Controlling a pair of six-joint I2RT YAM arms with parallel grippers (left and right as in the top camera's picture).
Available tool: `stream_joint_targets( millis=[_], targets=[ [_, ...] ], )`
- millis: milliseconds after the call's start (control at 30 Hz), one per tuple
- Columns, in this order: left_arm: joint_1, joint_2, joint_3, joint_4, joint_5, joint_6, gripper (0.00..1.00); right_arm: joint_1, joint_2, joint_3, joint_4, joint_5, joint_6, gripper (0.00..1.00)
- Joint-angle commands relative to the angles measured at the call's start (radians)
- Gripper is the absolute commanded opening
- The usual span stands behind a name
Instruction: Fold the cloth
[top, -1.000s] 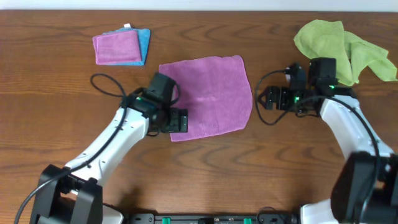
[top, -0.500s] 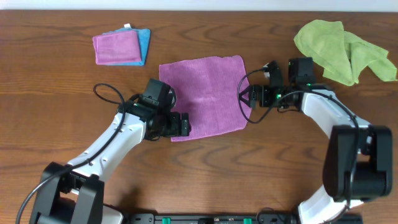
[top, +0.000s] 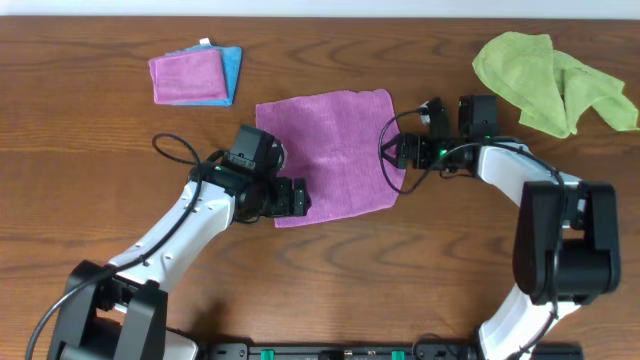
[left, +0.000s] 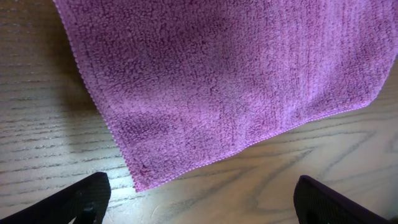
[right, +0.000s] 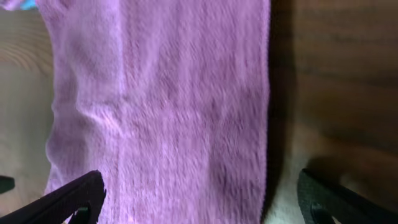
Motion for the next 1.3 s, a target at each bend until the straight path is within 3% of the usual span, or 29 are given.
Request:
stream_joint_targets(
  millis=[0, 333, 467, 967, 1267],
  targets=[
    [0.007, -0.01, -0.002, 0.002, 0.022, 0.004, 0.95, 0.005, 0.054, -0.002, 0.026, -0.049, 0.049, 0.99],
    [0.006, -0.002, -0.002, 0.045, 0.022, 0.003, 0.96, 0.005, 0.124, -0.002, 0.063, -0.197, 0.072, 0.99],
    [0.006, 0.02, -0.002, 0.083, 0.023, 0.003, 0.96, 0.005, 0.124, -0.002, -0.005, -0.28, 0.072, 0.99],
    [0.006, 0.04, -0.002, 0.156, 0.021, 0.005, 0.96, 0.0, 0.123, 0.003, -0.42, -0.282, -0.084, 0.99],
    [0.007, 0.048, -0.003, 0.11, -0.008, 0.056, 0.95, -0.069, 0.036, 0.009, -0.466, -0.262, -0.087, 0.95]
  ],
)
